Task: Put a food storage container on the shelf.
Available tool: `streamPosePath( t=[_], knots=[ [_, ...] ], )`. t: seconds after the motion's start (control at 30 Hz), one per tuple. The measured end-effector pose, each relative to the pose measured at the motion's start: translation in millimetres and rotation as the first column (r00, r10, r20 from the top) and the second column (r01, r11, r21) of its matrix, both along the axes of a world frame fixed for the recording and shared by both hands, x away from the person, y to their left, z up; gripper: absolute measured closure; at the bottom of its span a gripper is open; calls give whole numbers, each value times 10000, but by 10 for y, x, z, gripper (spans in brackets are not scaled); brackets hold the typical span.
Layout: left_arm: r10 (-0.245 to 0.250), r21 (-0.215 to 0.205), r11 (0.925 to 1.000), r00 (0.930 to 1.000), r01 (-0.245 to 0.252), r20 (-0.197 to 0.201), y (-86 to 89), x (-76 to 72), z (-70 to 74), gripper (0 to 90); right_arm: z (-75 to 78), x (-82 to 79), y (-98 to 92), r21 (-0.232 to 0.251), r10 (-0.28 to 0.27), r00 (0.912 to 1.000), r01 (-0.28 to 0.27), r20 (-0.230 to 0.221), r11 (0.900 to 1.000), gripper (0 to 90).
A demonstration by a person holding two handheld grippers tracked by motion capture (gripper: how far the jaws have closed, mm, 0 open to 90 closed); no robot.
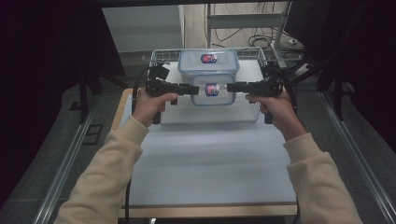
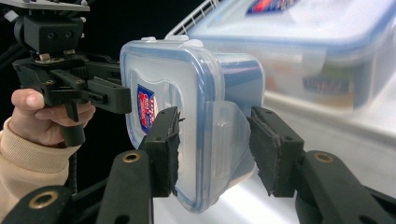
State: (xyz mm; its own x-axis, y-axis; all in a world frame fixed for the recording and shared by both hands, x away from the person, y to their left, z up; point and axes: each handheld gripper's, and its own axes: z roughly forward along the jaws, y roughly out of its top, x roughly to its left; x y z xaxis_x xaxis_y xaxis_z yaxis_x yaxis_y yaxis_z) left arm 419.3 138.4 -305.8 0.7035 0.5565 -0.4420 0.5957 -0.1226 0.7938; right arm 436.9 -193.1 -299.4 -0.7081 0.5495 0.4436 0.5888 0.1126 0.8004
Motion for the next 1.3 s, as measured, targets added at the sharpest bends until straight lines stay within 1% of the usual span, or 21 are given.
streamPosePath(
  t=[0.1, 0.3, 0.4, 0.57, 0.73, 0.9, 0.93, 0.97, 1.03, 1.07, 1.1, 1.17, 1.2, 1.27, 1.3],
  knots=[
    [-6, 75, 10000, 10000, 5, 55, 24, 88, 109, 544, 105, 91, 21, 30, 39, 10000, -39, 9, 10000, 537],
    [31, 37, 10000, 10000, -31, 75, 68, 289, 308, 544, 308, 279, 74, 14, 29, 10000, -29, 57, 10000, 537],
    [40, 66, 10000, 10000, -40, 46, 89, 421, 406, 544, 399, 402, 97, 6, 60, 10000, -60, 40, 10000, 537],
    [35, 128, 9999, 10000, -34, -87, 121, 674, 526, 544, 492, 641, 128, 185, 8, 10000, -6, -61, 9998, 537],
    [68, -10, 10000, 9997, -68, -225, 141, 905, 539, 543, 549, 867, 154, 141, -101, 9997, 104, -200, 9998, 535],
    [184, -42, 9998, 9981, -187, -585, 158, 1080, 490, 542, 508, 1068, 179, 172, -185, 9986, 193, -497, 9997, 531],
    [214, -171, 9996, 9979, -225, -614, 168, 1103, 481, 541, 497, 1100, 186, 165, -197, 9983, 207, -556, 9997, 530],
    [263, -256, 9993, 9976, -280, -641, 174, 1121, 478, 543, 489, 1130, 185, 255, -231, 9976, 248, -652, 9994, 529],
    [416, -332, 9985, 9966, -440, -704, 177, 1149, 474, 541, 484, 1173, 192, 283, -243, 9971, 264, -725, 9993, 529],
    [405, -359, 9984, 9964, -433, -750, 182, 1161, 473, 540, 485, 1184, 198, 277, -277, 9971, 297, -710, 9992, 527],
    [460, -438, 9978, 9953, -499, -855, 180, 1169, 469, 539, 487, 1197, 204, 272, -307, 9969, 327, -726, 9991, 524],
    [395, -519, 9976, 9933, -454, -1089, 175, 1191, 449, 532, 482, 1226, 210, 275, -377, 9954, 402, -880, 9988, 505],
    [371, -509, 9978, 9928, -431, -1140, 168, 1204, 437, 520, 480, 1239, 218, 220, -453, 9942, 477, -974, 9986, 492],
    [498, -594, 9965, 9898, -581, -1335, 155, 1222, 413, 486, 465, 1259, 240, 140, -519, 9923, 538, -1121, 9985, 461],
    [587, -702, 9951, 9882, -691, -1414, 156, 1230, 401, 476, 451, 1269, 250, 160, -574, 9914, 597, -1173, 9981, 455]
  ],
)
